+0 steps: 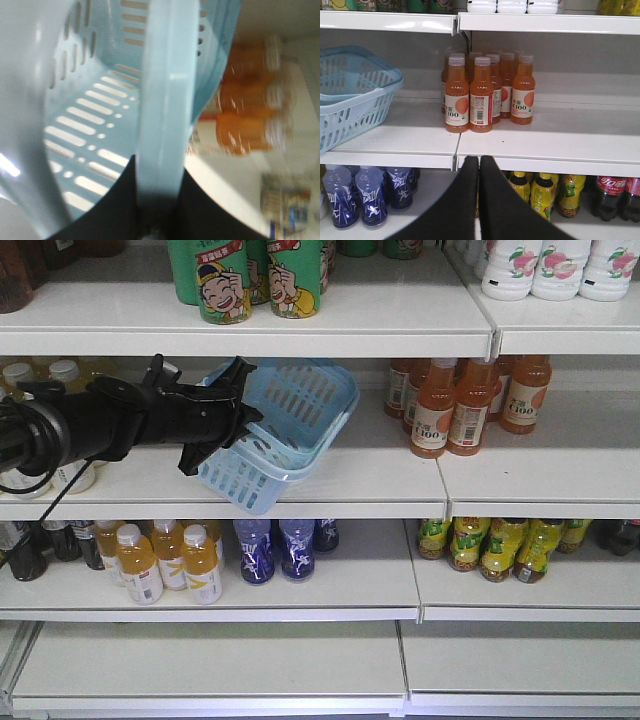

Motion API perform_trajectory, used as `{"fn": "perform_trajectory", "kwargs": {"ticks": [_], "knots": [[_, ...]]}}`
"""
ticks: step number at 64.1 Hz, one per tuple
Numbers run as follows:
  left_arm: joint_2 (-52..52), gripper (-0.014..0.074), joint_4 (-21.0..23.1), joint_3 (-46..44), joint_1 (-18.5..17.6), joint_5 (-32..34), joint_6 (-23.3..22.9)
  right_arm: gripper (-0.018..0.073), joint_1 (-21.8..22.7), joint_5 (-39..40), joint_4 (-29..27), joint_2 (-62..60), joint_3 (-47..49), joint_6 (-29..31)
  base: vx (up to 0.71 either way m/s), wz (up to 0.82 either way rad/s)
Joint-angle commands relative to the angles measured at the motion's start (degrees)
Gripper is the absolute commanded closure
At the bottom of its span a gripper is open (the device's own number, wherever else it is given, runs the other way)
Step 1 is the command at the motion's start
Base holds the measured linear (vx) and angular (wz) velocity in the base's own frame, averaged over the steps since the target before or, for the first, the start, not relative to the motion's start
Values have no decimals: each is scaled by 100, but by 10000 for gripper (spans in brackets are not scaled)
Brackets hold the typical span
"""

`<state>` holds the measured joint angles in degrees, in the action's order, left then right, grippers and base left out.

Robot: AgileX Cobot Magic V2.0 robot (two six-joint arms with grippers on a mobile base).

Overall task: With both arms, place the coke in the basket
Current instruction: 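Close the left gripper on the basket handle and lift it, then pull the held basket off the shelf toward the robot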

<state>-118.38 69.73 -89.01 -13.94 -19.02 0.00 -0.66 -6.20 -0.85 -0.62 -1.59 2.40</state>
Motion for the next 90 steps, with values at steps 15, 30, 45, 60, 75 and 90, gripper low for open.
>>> {"fn": "perform_trajectory", "kwargs": {"ticks": [15, 30, 45, 60, 75, 90], "knots": [[1271, 604, -378, 560, 371, -930, 267, 568, 1, 383, 10, -101, -63, 24, 0, 0], [2082, 604, 129, 1579, 468, -1966, 1744, 568, 1, 383, 10, -101, -63, 24, 0, 0], [2873, 604, 947, 2514, 468, -2963, 2759, 568, 1, 383, 10, -101, -63, 24, 0, 0], [3684, 604, 1095, 3806, 468, -3210, 3431, 568, 1, 383, 10, -101, -63, 24, 0, 0], [4146, 604, 2561, 4885, 468, -3889, 4726, 568, 1, 383, 10, -101, -63, 24, 0, 0], [4185, 604, 3237, 5600, 468, -4231, 5186, 568, 1, 383, 10, -101, -63, 24, 0, 0]]}}
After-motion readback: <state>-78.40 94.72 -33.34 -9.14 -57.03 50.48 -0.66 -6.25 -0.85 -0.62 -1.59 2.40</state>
